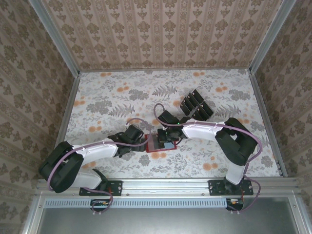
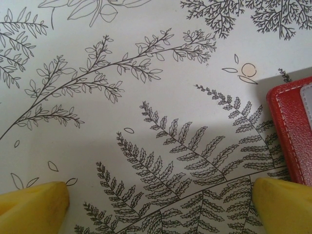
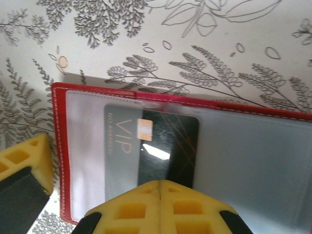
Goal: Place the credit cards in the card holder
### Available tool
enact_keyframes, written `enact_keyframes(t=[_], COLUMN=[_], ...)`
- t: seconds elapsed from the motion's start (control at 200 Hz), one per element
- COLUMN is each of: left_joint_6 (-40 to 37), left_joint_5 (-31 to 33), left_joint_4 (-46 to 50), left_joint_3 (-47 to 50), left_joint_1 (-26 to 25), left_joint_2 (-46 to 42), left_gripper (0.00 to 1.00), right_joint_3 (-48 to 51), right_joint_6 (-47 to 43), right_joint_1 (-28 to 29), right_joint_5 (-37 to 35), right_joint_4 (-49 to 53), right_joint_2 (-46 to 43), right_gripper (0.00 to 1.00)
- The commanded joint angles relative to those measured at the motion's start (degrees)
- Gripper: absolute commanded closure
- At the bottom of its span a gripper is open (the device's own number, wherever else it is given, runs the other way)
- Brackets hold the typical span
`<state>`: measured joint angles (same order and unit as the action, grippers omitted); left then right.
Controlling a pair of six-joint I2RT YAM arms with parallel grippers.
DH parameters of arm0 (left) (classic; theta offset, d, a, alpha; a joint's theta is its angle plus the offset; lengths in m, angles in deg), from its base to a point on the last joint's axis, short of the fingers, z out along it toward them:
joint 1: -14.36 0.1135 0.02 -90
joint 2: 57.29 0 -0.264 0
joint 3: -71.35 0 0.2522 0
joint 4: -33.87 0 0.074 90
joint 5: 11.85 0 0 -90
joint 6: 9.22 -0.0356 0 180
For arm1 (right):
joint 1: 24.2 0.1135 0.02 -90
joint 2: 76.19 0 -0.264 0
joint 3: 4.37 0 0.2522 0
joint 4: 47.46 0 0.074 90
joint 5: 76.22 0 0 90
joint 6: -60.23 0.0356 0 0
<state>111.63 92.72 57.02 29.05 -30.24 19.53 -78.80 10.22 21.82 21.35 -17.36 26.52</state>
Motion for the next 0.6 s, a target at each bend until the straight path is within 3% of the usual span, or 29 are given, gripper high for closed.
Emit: enact_keyframes(t=[0.0,0.335,0.595], left_joint_6=[-0.53,-0.63,-0.66], left_joint_5=[-2.44,-2.32,-2.41], left_joint_4=[-4.12,-4.02,-4.18], left_joint_3=[0.67,0.5,0.1], left_joint_1=[-0.11,-0.42,-0.49], left_joint_2=[3.25,3.47,4.27], left_gripper=[0.0,0.0,0.0], right_joint_3=[-0.86,1.92,2.96], right_joint_6=[1.54,0.32,-0.78], right_joint_1=[0.69,-0.9,-1.77], right_joint_5=[1.98,-3.07,-4.69], right_joint_4=[-1.26,2.08,4.16], right_joint_2=[1.43,-4.81,-3.85], right_gripper=[0.96,0.93,0.94])
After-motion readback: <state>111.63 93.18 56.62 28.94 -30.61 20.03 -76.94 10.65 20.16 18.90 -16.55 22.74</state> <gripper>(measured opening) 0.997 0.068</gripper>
